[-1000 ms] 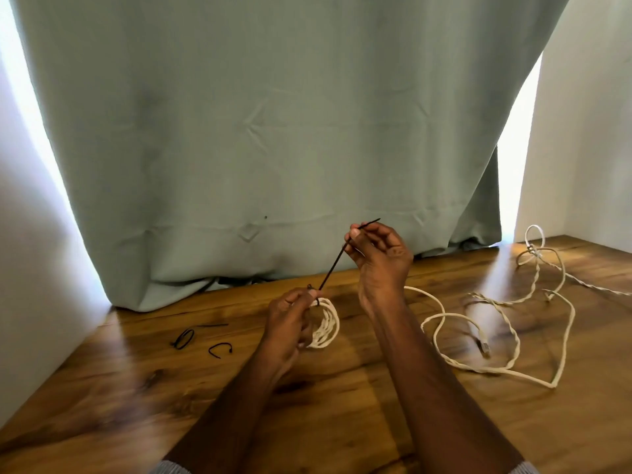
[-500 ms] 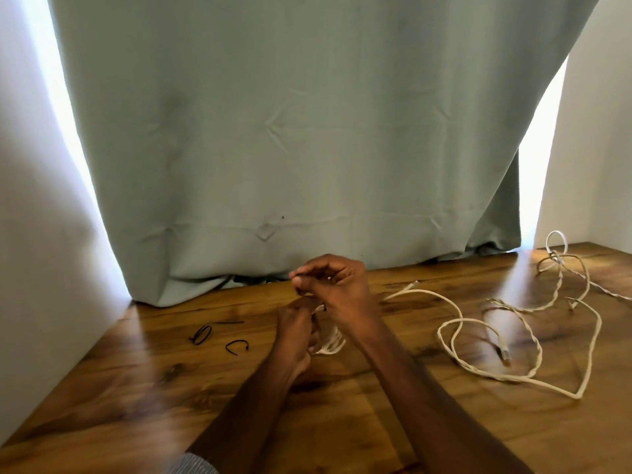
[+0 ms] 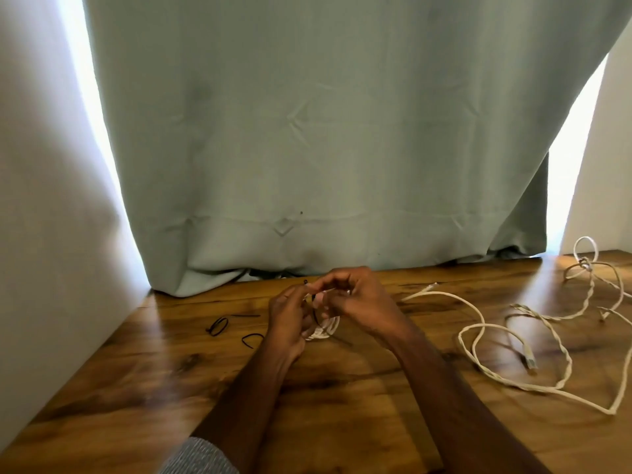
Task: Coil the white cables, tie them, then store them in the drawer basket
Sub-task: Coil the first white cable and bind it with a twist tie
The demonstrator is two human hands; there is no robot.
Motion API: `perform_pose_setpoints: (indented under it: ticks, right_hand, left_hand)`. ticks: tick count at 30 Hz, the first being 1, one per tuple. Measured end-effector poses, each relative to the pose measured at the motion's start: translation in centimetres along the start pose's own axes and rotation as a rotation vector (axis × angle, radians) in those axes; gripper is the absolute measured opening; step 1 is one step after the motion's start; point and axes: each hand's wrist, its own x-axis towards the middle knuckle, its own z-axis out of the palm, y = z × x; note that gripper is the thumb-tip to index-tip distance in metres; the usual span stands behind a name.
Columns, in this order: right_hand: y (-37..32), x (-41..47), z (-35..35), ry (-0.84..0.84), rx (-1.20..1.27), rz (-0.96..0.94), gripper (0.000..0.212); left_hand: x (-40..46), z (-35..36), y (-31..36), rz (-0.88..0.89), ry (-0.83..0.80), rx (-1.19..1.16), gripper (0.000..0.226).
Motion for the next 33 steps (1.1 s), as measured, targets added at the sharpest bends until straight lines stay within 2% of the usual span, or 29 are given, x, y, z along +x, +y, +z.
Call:
perform_pose_setpoints:
  ticks: [1, 4, 7, 10, 14, 19, 21, 23, 24, 26, 30, 33]
  right_hand:
    - [0.1, 0.0, 0.1, 0.101, -0.019, 0.031, 0.005]
    - [1.2, 0.3, 0.3, 0.251, -0.263, 0.1, 0.033]
    - [1.2, 0.2, -0.2, 0.114, -0.376, 0.221, 0.041]
    - [1.3, 0.0, 0.2, -0.058, -0.421, 0.227, 0.025]
    - [2.3, 0.0, 1.0, -0.154, -0.715, 0.164, 0.003]
    - [4.3, 0.3, 0.4, -0.026, -0.767, 0.07, 0.038]
    - [4.8, 0.3, 0.7, -0.046, -0.772, 0.038, 0.03]
    - [5.1, 0.3, 1.0, -0.055, -0.781, -0.003, 0.014]
    - [5.1, 0.3, 1.1, -0.057, -0.778, -0.031, 0.007]
    - [4.7, 0.3, 1.1, -0.051, -0.701, -0.105, 0.007]
    - [3.0, 0.4, 1.1, 0.067, -0.27, -0.143, 0.015]
    - [2.5, 0.2, 1.7, 0.105, -0.054, -0.149, 0.011]
  left_hand:
    - [0.0, 0.1, -0.1, 0.005, -0.005, 0.013, 0.015]
    - [-0.2, 0.3, 0.0, 0.033, -0.01, 0.035, 0.02]
    - [0.1, 0.2, -0.1, 0.053, 0.001, 0.048, 0.026]
    - [0.6, 0.0, -0.4, 0.077, 0.046, 0.079, 0.023]
    - [0.8, 0.0, -0.2, 0.061, 0.066, 0.08, 0.015]
    - [1.2, -0.6, -0.3, 0.06, 0.087, 0.036, 0.018]
    - [1.2, -0.6, -0.4, 0.053, 0.077, 0.042, 0.016]
    - [1.2, -0.7, -0.5, 0.051, 0.065, 0.04, 0.015]
    - [1.2, -0.6, -0.5, 0.052, 0.059, 0.032, 0.016]
    - [1.1, -0.6, -0.5, 0.056, 0.051, 0.017, 0.015]
    - [0.9, -0.7, -0.5, 0.055, 0.044, -0.006, 0.021]
    - [0.9, -0.5, -0.5, 0.049, 0.034, -0.026, 0.032]
